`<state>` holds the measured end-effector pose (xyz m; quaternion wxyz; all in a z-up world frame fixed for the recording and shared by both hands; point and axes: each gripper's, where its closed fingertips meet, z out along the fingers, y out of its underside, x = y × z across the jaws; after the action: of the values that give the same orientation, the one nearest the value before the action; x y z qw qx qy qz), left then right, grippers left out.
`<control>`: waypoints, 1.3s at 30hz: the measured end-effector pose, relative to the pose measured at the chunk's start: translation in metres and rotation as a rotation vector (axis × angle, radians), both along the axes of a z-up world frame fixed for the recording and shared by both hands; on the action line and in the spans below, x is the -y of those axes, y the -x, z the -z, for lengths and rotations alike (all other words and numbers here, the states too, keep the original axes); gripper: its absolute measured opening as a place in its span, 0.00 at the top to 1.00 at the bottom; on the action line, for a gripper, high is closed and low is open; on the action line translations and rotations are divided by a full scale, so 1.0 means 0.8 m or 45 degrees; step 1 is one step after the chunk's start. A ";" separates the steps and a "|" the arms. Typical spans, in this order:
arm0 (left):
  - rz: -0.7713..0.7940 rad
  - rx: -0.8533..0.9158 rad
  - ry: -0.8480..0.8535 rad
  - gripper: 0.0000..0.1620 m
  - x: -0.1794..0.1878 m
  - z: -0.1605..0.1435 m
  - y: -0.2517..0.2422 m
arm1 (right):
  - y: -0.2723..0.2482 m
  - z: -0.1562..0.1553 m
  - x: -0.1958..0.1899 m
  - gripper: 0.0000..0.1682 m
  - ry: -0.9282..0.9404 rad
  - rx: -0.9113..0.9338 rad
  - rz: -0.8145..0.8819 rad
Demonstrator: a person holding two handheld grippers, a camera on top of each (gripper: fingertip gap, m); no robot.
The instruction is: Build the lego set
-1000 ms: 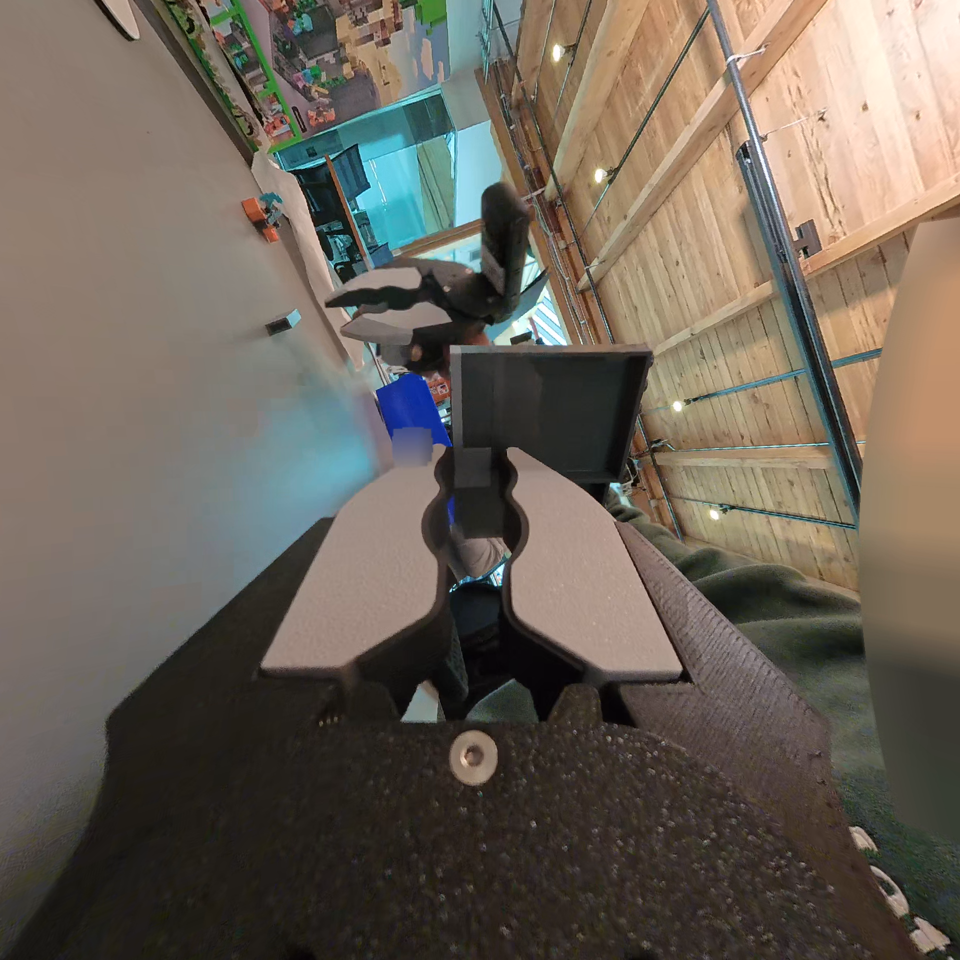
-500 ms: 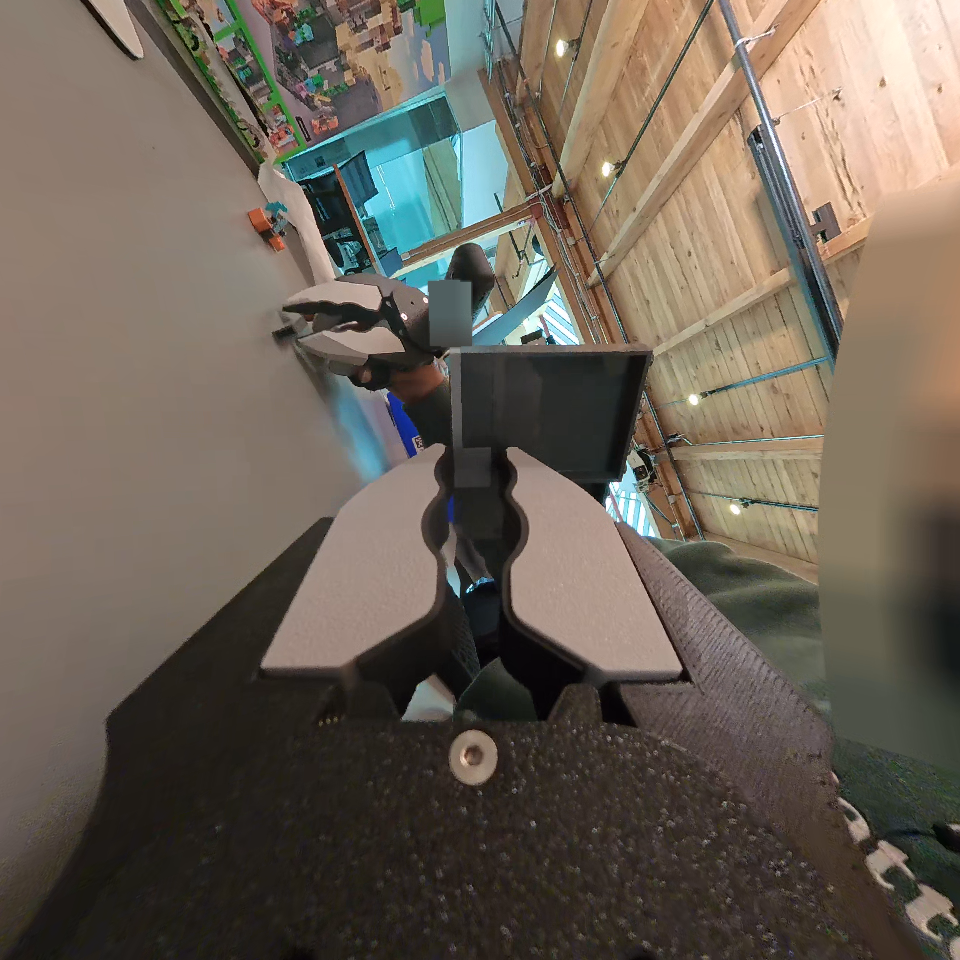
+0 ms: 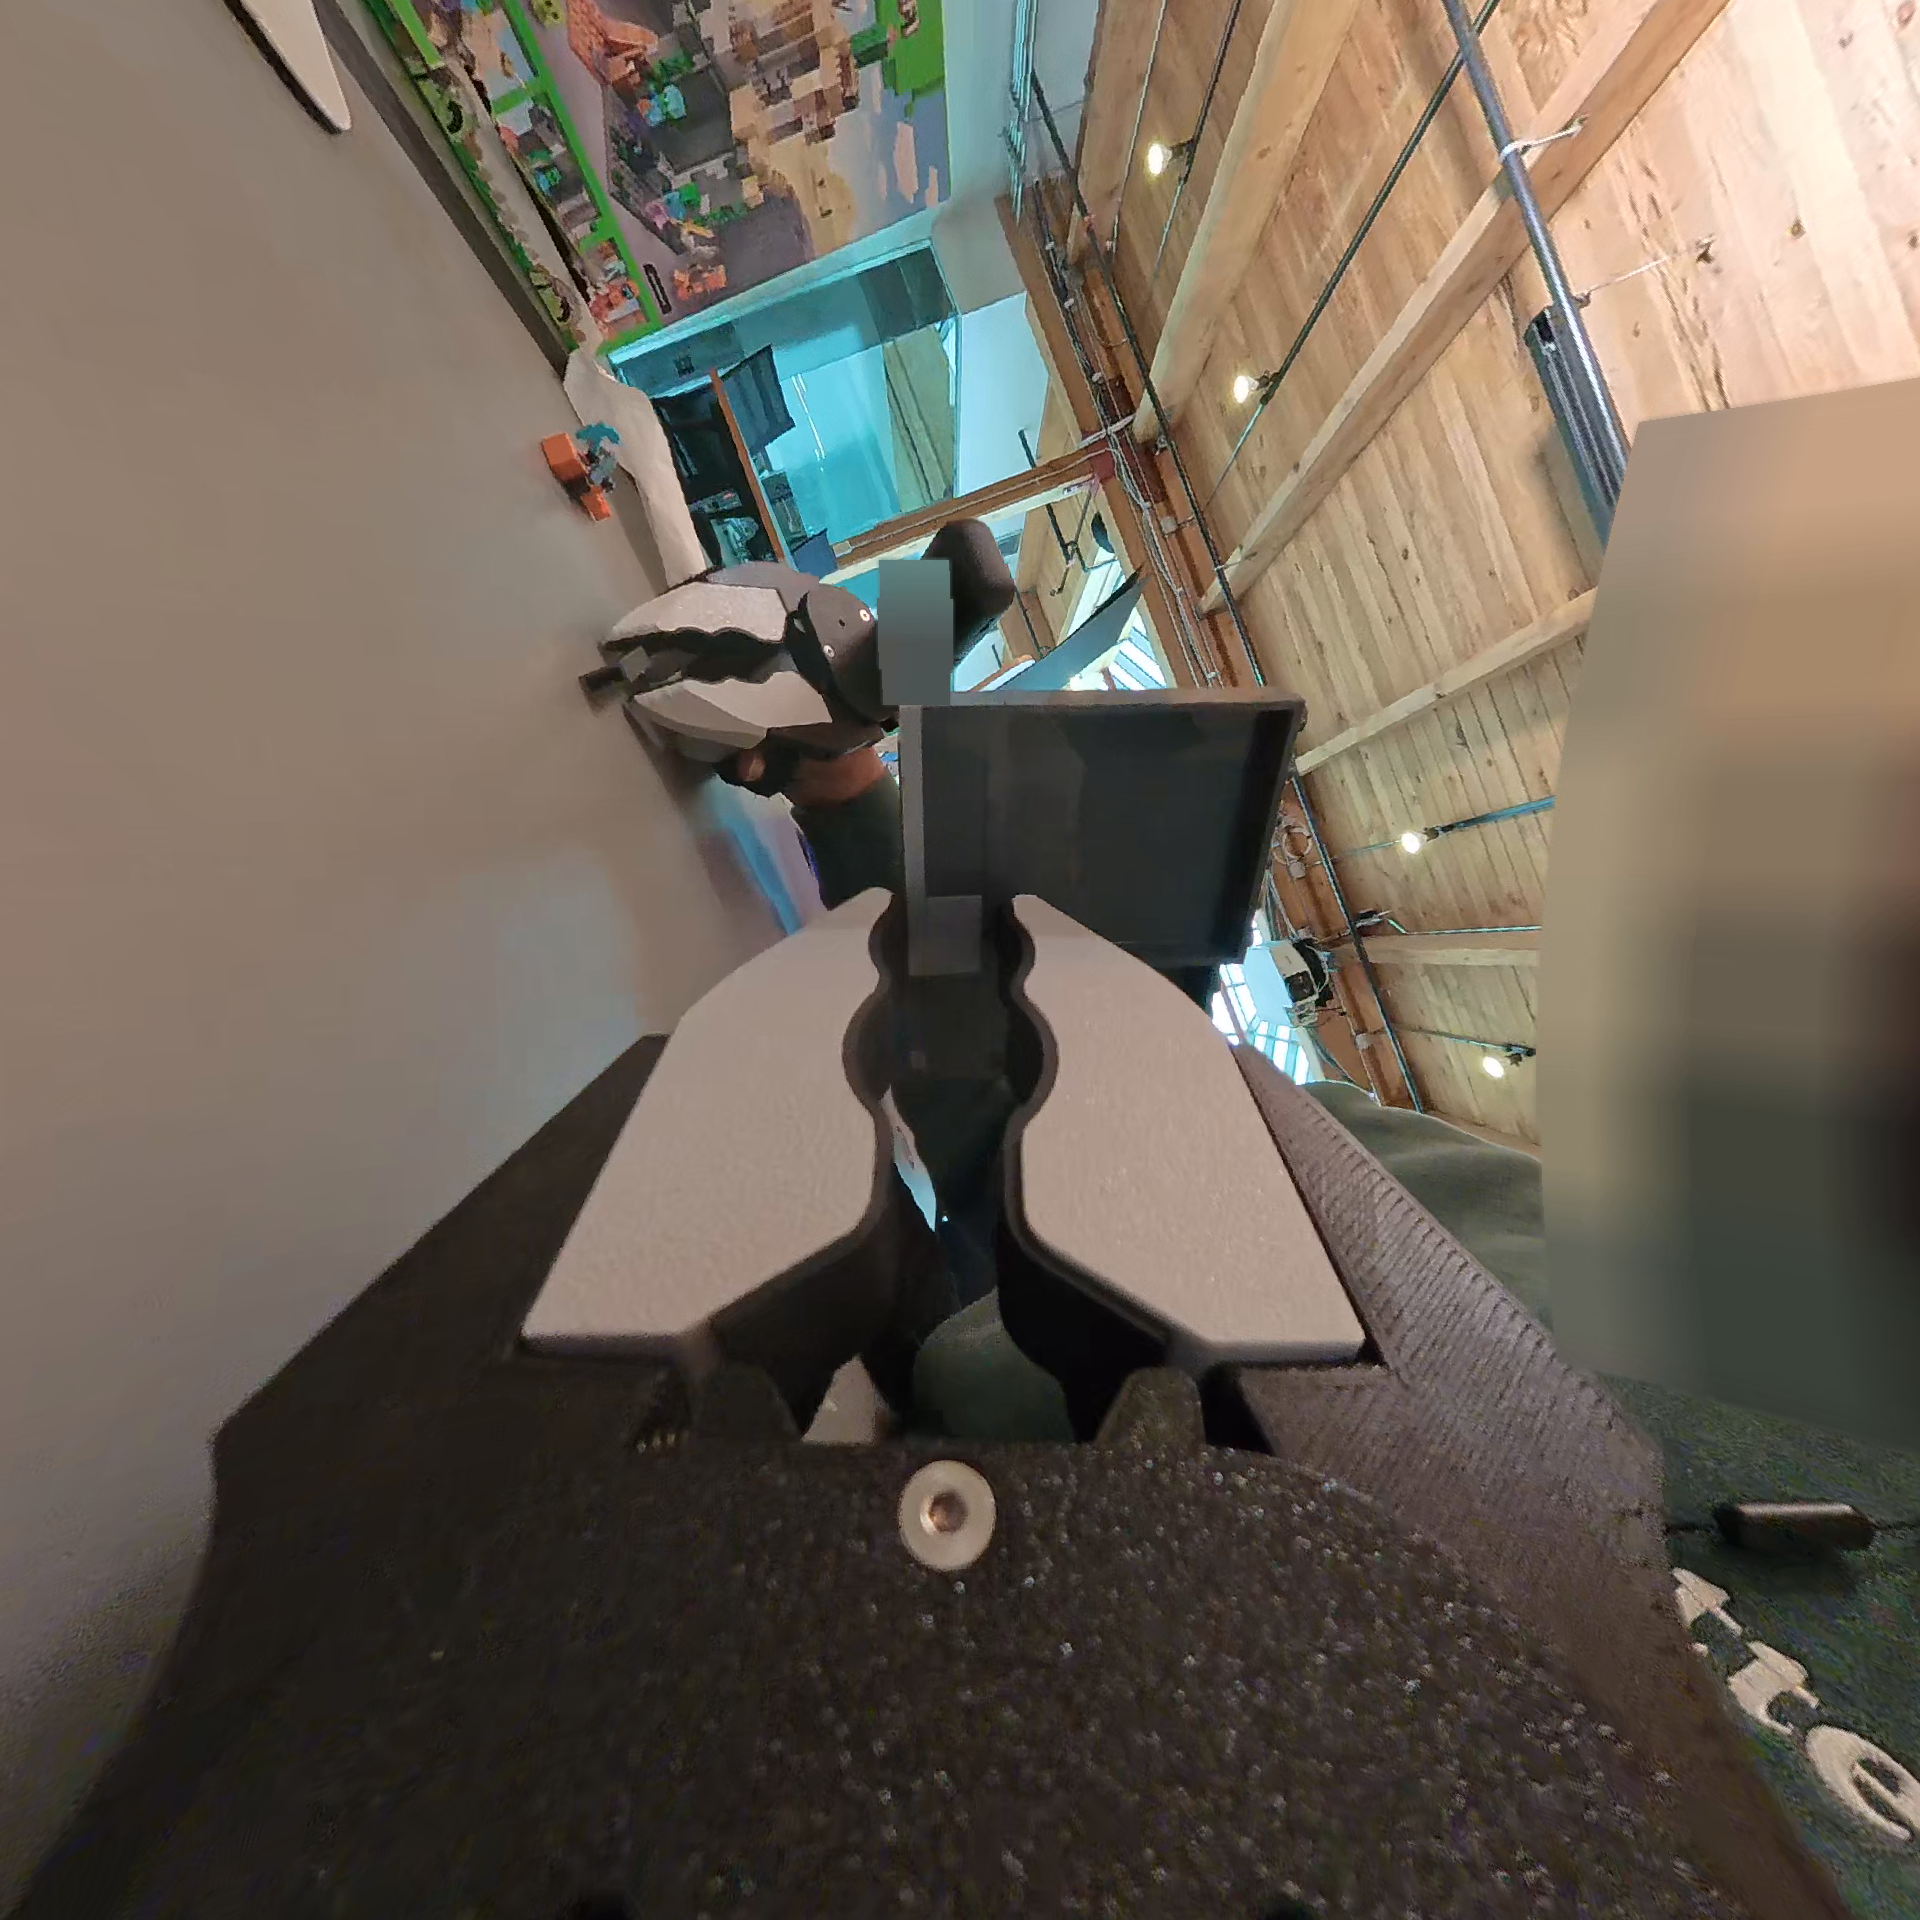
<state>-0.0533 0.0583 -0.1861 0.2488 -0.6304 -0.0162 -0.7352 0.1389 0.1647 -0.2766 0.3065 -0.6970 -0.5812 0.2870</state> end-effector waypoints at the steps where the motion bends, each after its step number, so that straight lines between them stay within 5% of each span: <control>1: 0.001 0.003 0.004 0.91 0.001 0.001 -0.002 | 0.000 0.000 0.000 0.89 -0.005 0.002 -0.001; 7: -0.004 -0.007 -0.022 0.91 0.004 -0.004 -0.012 | -0.001 -0.015 0.002 0.96 0.044 -0.068 0.008; 10: 0.009 -0.020 -0.034 0.91 0.007 -0.004 -0.014 | -0.013 -0.037 0.001 0.96 0.080 0.101 0.014; 19: 0.099 0.046 -0.050 0.90 0.019 -0.010 -0.020 | -0.075 -0.074 -0.040 0.96 0.114 1.452 0.050; 24: 0.136 0.085 -0.061 0.90 0.028 -0.014 -0.017 | -0.053 -0.065 -0.055 0.95 0.087 1.837 -0.029; 39: 0.165 0.110 -0.065 0.90 0.034 -0.016 -0.009 | -0.023 -0.046 -0.058 0.95 0.036 1.934 -0.055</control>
<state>-0.0462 0.0309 -0.1733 0.2157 -0.5912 0.0328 -0.7764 0.1575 0.2114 -0.2398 -0.1926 -0.6953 -0.6424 -0.2585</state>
